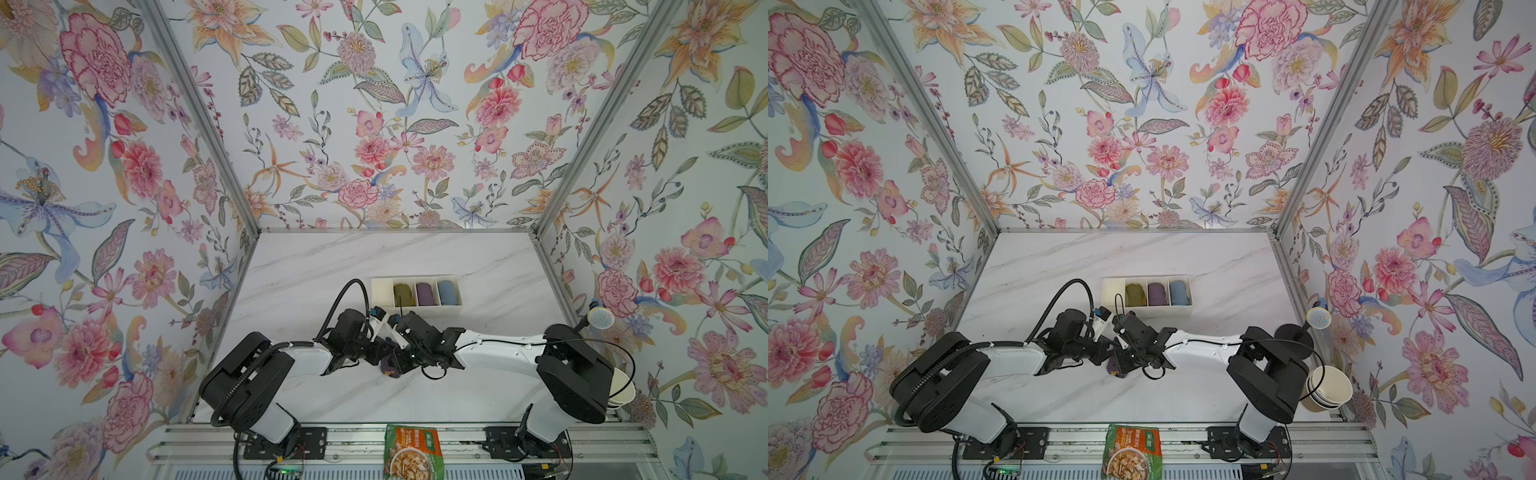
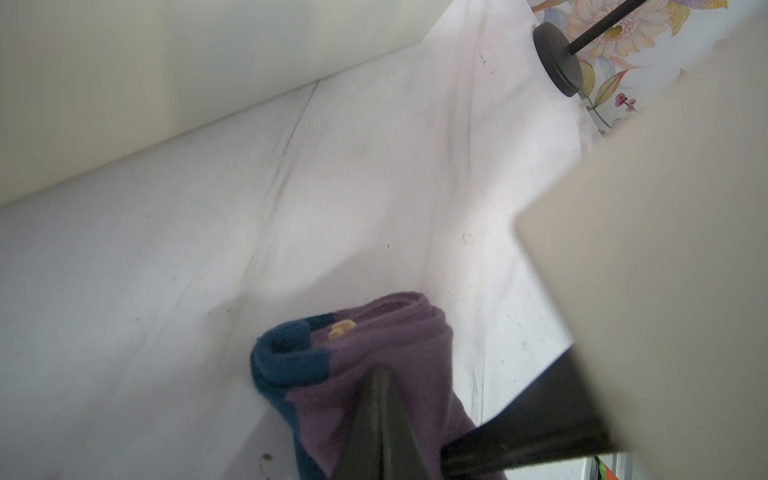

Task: Roll the socks
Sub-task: 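Squeeze the purple roll between the right gripper fingers while the left gripper pins it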

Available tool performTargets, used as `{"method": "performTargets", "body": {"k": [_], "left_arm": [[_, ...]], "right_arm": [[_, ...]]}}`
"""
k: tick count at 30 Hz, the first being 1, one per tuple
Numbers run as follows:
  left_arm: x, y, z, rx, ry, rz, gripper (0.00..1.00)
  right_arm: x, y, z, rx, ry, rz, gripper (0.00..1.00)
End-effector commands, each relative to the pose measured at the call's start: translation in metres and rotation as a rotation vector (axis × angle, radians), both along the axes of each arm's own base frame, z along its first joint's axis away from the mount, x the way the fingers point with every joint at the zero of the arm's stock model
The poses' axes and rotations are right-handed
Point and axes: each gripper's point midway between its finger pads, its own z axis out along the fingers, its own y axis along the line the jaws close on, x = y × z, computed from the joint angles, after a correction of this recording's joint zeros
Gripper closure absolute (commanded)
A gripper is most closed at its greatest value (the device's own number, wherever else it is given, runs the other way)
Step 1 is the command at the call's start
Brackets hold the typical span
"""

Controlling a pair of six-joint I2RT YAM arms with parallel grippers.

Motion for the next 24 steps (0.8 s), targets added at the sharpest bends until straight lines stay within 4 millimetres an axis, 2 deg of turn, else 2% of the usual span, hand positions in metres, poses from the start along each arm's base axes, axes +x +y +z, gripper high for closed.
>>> {"method": "performTargets", "body": {"k": [1, 4, 10, 18, 24], "left_arm": [[-0.031, 0.025, -0.036, 0.145, 0.124, -0.006, 1.00], [-0.033, 0.026, -0.038, 0.155, 0.129, -0.012, 1.00], [-0.034, 0.029, -0.043, 0.169, 0.136, -0.006, 1.00], [-0.031, 0.027, -0.040, 0.153, 0.125, 0.010, 1.00], [-0.029, 0.028, -0.039, 0.153, 0.118, 0.016, 1.00]], "right_arm": [[-0.009, -0.032, -0.042, -0.193, 0.034, -0.005, 0.83], [-0.010, -0.034, -0.043, -0.199, 0.041, -0.003, 0.83], [-0.006, -0.025, -0.015, -0.026, 0.055, -0.023, 0.66], [-0.001, -0.019, 0.015, 0.178, 0.096, -0.046, 0.53], [0.003, -0.032, 0.028, 0.249, 0.118, -0.099, 0.48]]}}
